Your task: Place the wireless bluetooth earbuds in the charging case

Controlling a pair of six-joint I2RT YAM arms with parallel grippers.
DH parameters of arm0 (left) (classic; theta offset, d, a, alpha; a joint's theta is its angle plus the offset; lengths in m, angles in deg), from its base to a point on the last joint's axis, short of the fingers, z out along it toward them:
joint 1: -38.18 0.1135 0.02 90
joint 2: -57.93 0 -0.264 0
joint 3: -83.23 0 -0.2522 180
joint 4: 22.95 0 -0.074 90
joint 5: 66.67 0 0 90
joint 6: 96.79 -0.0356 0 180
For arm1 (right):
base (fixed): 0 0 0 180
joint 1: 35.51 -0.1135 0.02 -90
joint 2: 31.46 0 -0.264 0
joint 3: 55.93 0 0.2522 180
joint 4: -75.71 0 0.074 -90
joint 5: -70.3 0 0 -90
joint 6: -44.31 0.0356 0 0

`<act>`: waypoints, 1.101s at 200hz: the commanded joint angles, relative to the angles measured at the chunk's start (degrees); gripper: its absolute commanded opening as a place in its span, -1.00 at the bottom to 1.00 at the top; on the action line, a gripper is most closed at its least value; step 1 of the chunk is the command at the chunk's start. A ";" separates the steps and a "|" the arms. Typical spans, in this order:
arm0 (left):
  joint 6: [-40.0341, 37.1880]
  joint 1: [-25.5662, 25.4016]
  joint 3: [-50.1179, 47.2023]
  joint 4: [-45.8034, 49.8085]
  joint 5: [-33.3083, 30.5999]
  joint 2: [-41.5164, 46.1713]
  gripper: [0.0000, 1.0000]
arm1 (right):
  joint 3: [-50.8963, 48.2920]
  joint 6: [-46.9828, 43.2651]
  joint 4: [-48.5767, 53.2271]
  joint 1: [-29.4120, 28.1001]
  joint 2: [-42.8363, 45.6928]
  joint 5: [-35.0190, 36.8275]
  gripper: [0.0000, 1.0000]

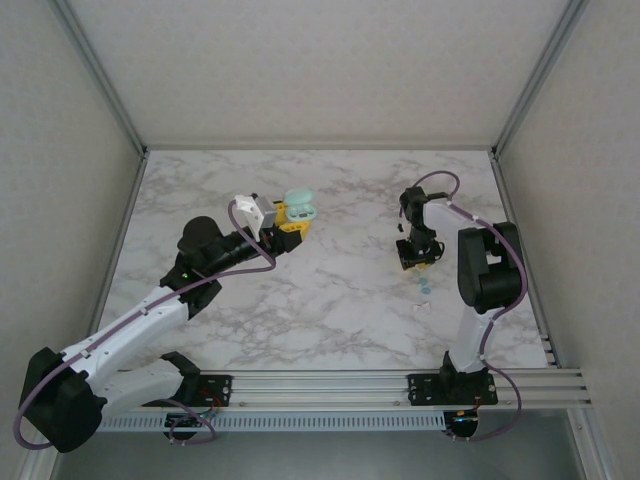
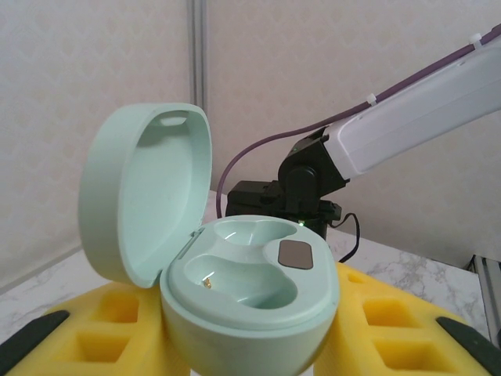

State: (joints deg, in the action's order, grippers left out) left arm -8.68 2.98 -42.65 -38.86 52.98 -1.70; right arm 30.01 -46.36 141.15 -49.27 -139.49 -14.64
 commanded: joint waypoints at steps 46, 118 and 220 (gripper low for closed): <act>-0.13 -0.39 0.16 0.47 -0.47 1.38 -0.52 | 1.61 -1.26 3.54 -0.04 -1.77 -2.89 -0.29; -0.04 -0.40 0.13 0.58 -0.55 1.79 -0.52 | 1.38 -2.56 4.33 -0.10 -2.93 -0.53 -0.30; 0.04 -0.40 0.24 1.28 -0.55 2.46 -0.52 | 1.47 -2.03 3.79 -0.06 -3.39 1.43 -0.40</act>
State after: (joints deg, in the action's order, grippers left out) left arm -8.68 2.98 -42.65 -37.42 52.78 -0.85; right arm 30.93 -48.30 143.95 -49.27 -142.05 -14.71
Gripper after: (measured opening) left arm 0.367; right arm 0.304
